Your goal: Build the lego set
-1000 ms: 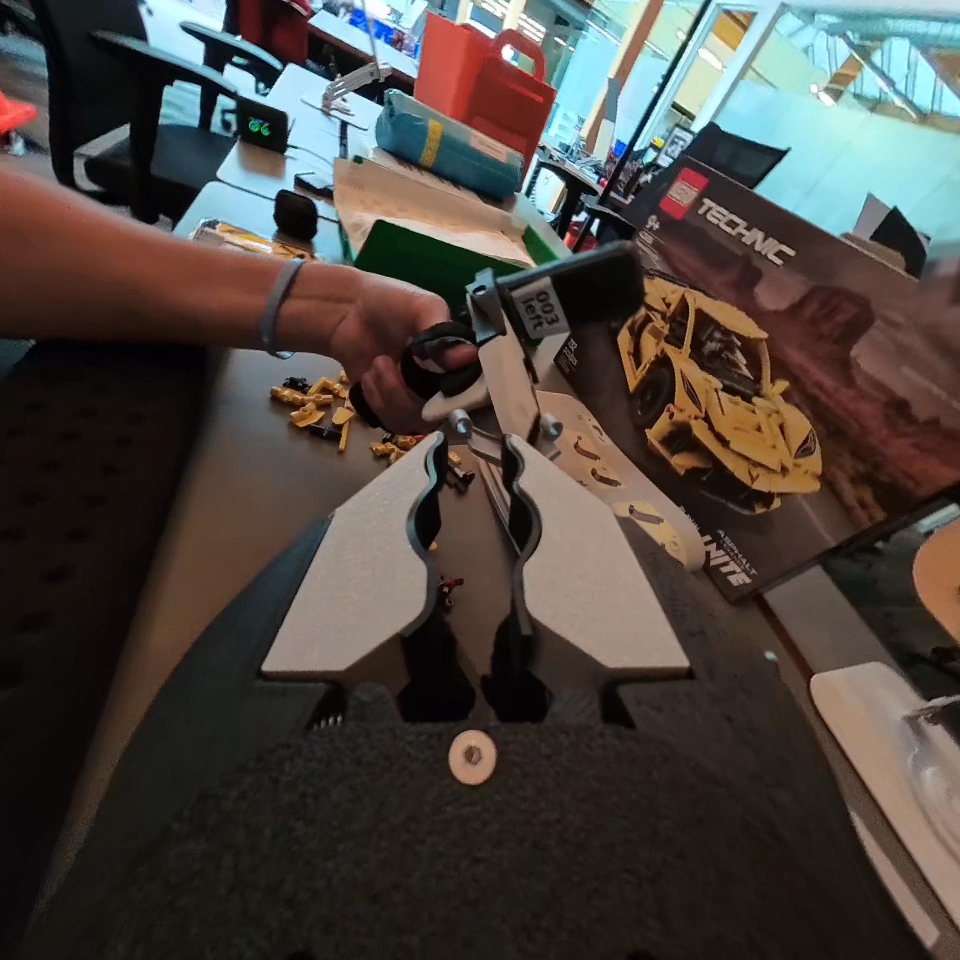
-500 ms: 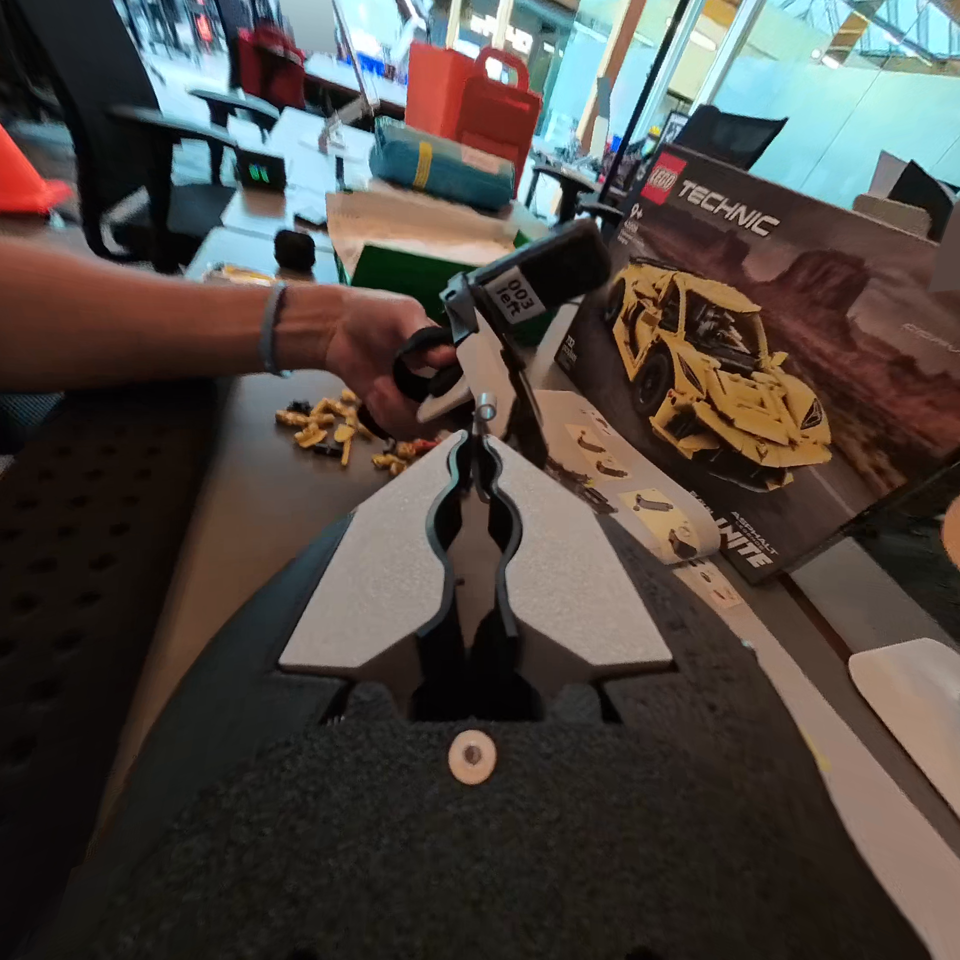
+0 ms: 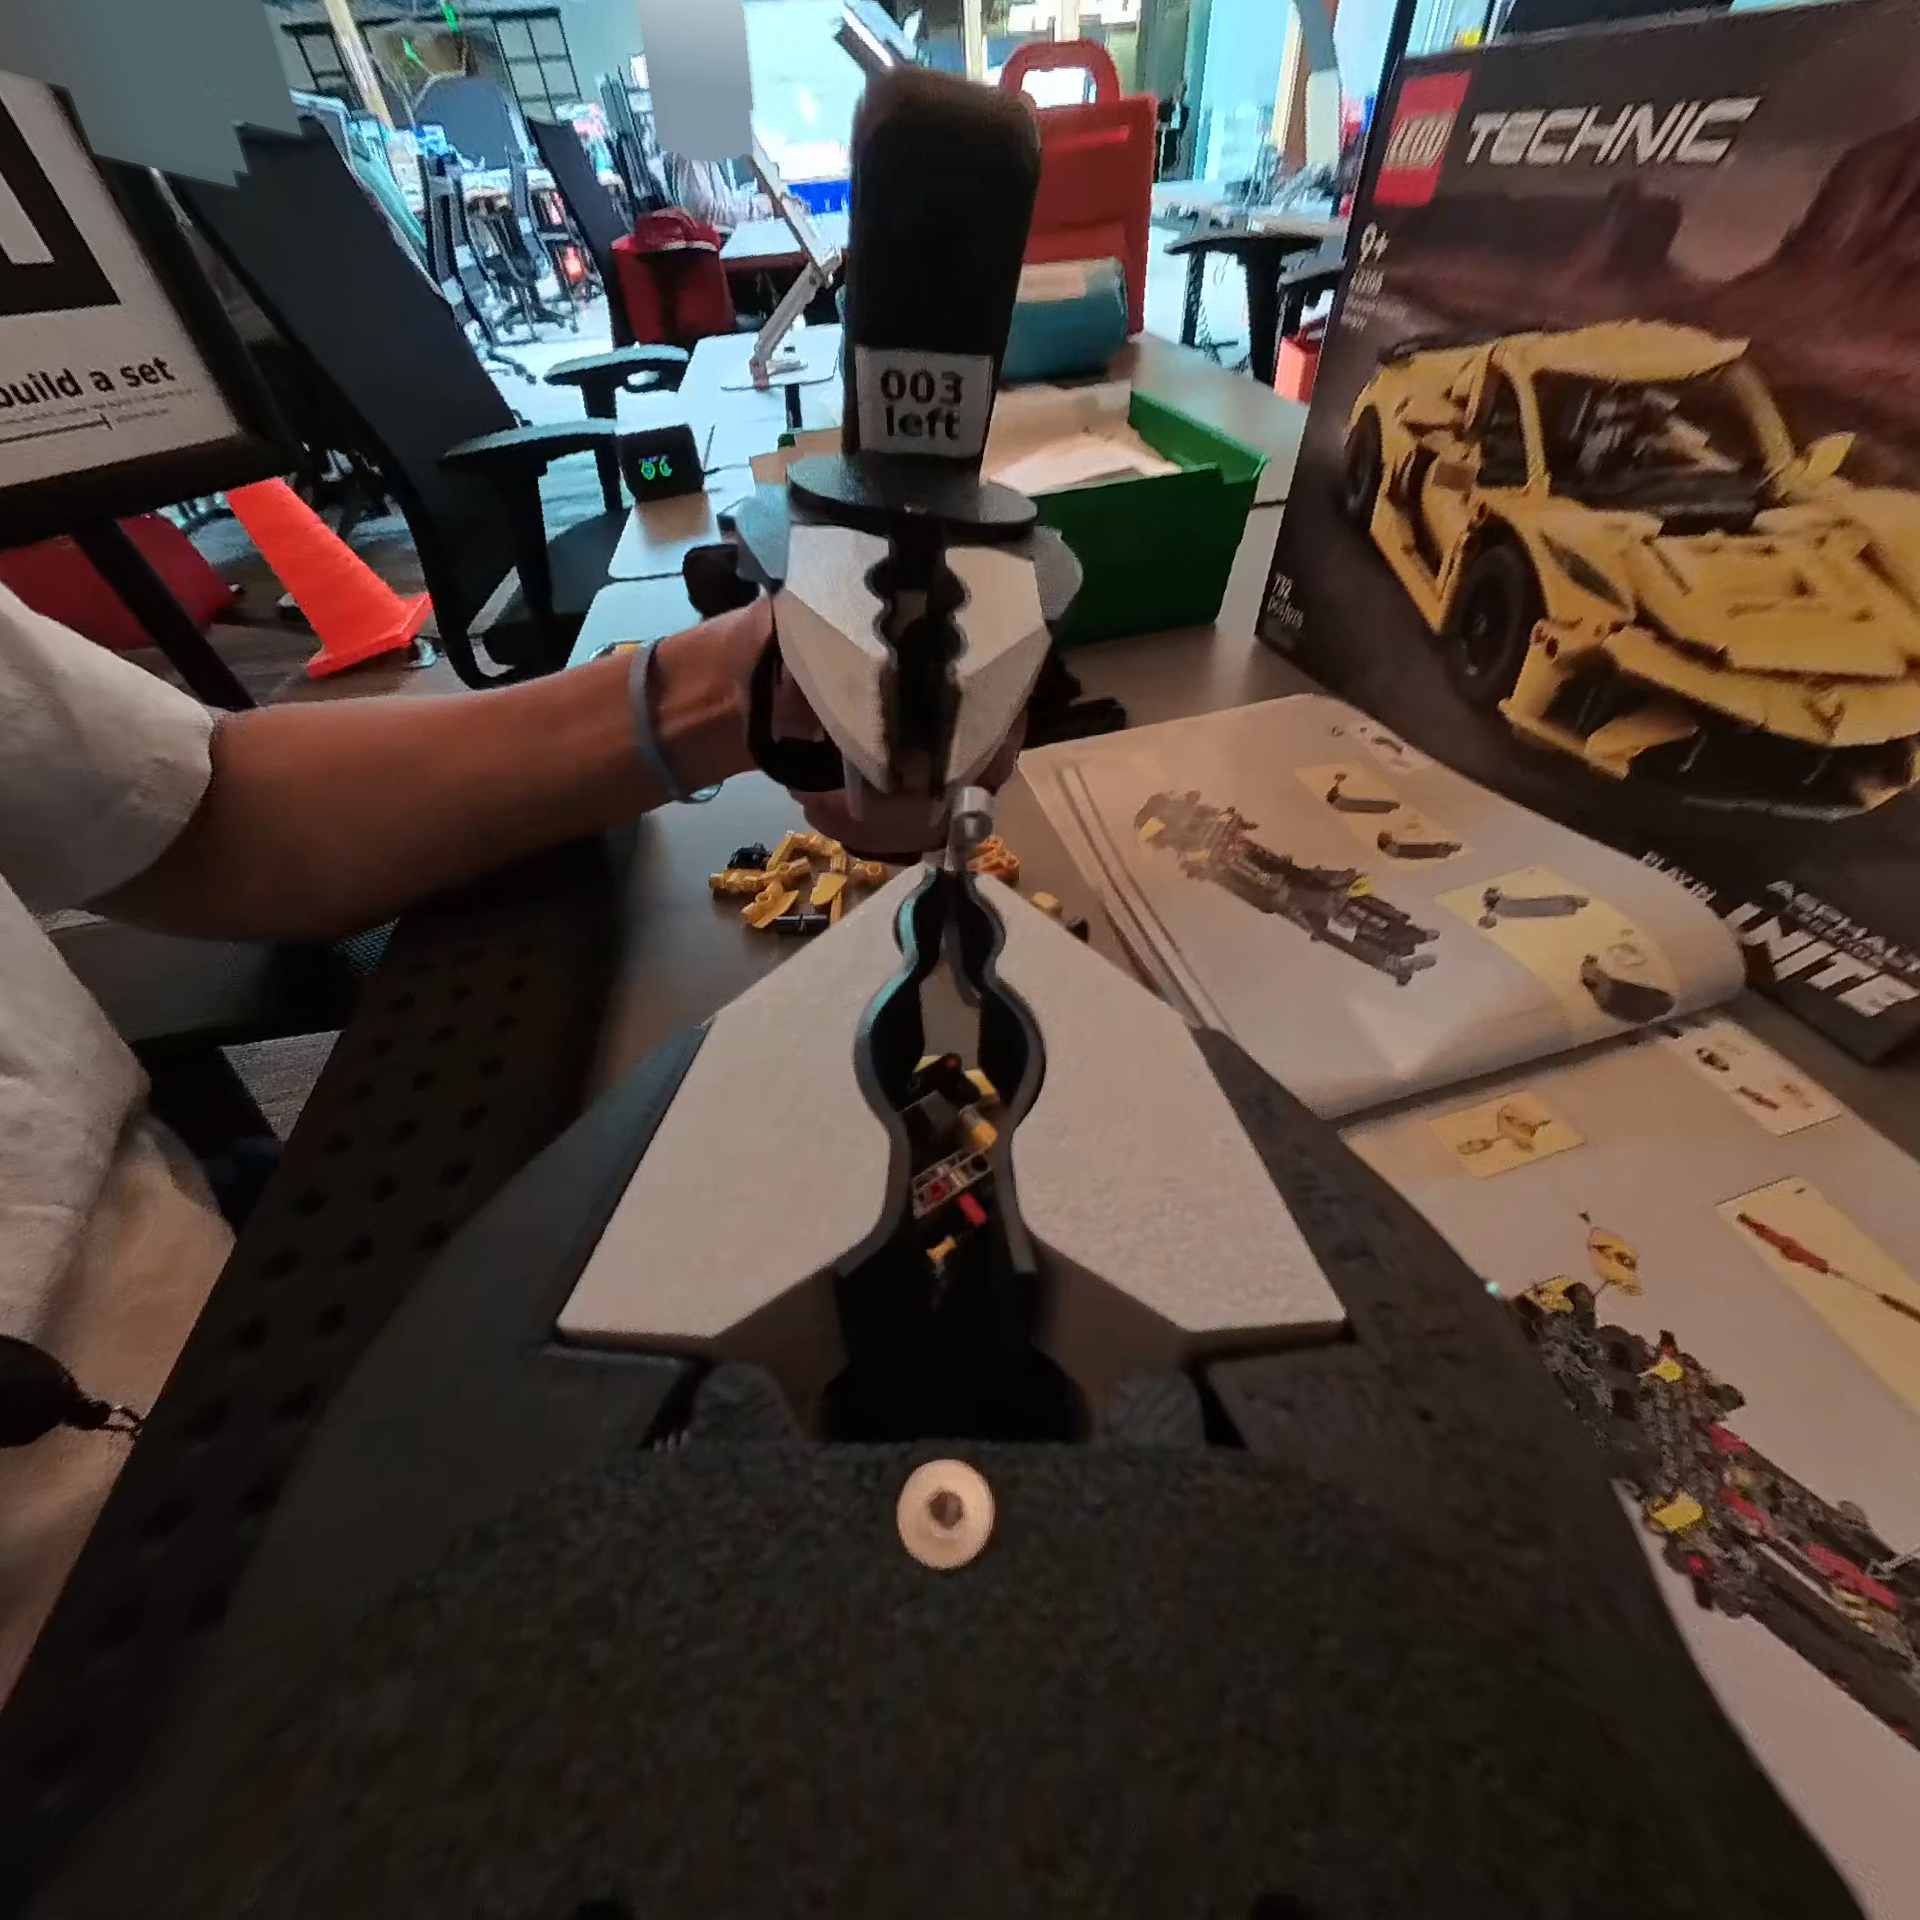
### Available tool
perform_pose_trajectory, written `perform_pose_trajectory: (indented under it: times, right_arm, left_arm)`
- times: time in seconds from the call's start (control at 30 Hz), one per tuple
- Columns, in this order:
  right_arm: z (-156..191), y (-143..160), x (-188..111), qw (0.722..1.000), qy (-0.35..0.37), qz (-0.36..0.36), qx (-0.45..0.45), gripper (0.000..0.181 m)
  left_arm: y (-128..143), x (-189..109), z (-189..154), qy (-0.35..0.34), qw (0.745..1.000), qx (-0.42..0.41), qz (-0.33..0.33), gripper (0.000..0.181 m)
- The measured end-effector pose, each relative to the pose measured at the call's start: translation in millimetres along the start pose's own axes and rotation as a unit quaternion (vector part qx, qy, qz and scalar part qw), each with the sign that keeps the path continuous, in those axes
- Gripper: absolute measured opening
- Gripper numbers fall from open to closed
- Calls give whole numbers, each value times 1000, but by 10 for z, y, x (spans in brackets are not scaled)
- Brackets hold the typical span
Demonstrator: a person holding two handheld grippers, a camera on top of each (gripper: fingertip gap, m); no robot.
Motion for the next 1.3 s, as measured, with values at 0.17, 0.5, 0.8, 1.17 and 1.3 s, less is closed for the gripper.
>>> perform_pose_trajectory:
  times: [0.17, 0.5, 0.8, 1.17, 1.3]
  right_arm:
    - [-5, 67, 57, 1000, -2, 20, 12, 2]
    - [-19, 7, 6, 999, -16, -8, 35, 1]
    - [-4, 6, 11, 999, -23, -7, 37, 1]
    - [71, -57, -3, 999, -29, -20, 2, 1]
    - [64, -53, 9, 1000, -22, -20, 1, 1]
  left_arm:
    - [39, 91, -19, 2, 1000, 5, 10, 5]
    - [18, 50, 53, -24, 1000, 7, 0, 13]
    - [61, 116, 47, -29, 999, 21, 11, 3]
    - [6, 132, -2, 15, 999, -20, -28, 5]
    - [18, 132, 21, 24, 999, -36, -34, 4]
Point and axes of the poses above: each gripper's, where its closed fingertips meet, x out along the fingers, y out of its underside, z = x × y across the jaws, the point moved 5 cm from there along -x, back along the fingers, and after that the axes turned 2 degrees about x, right-handed, at the moved point
